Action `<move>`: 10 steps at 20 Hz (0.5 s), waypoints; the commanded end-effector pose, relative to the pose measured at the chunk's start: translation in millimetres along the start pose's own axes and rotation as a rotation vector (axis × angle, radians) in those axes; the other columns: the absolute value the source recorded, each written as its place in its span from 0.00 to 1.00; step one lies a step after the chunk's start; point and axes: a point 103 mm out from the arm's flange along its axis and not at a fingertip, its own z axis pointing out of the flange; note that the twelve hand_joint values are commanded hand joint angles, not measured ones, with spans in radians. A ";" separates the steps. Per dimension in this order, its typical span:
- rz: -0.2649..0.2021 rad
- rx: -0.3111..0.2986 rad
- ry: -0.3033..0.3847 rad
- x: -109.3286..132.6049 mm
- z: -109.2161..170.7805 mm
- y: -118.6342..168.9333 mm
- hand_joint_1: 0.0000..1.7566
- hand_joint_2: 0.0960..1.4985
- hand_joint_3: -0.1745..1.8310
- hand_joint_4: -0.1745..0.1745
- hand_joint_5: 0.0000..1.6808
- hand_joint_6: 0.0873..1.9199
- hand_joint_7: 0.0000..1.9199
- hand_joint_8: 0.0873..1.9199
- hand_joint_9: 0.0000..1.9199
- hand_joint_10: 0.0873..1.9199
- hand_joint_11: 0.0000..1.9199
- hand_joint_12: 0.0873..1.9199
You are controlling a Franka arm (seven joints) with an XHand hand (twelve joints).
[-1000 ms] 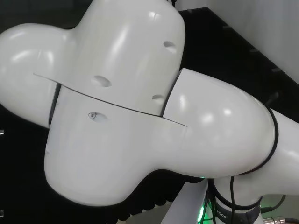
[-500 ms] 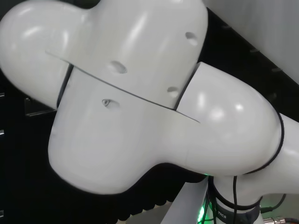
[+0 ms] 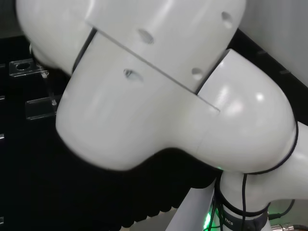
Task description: Pour all the NaCl from the weighing funnel into the round-bottom flask.
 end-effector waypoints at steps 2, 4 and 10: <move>-0.052 0.010 0.359 -28.0 16.8 5.5 0.65 0.39 0.41 1.00 0.79 0.27 0.38 0.29 0.60 0.02 0.51 0.45; -0.059 0.026 0.445 -35.5 20.2 6.6 0.65 0.39 0.41 1.00 0.79 0.27 0.38 0.29 0.60 0.02 0.51 0.45; -0.058 0.053 0.615 -54.6 29.3 9.8 0.65 0.39 0.41 1.00 0.78 0.27 0.38 0.29 0.60 0.02 0.51 0.45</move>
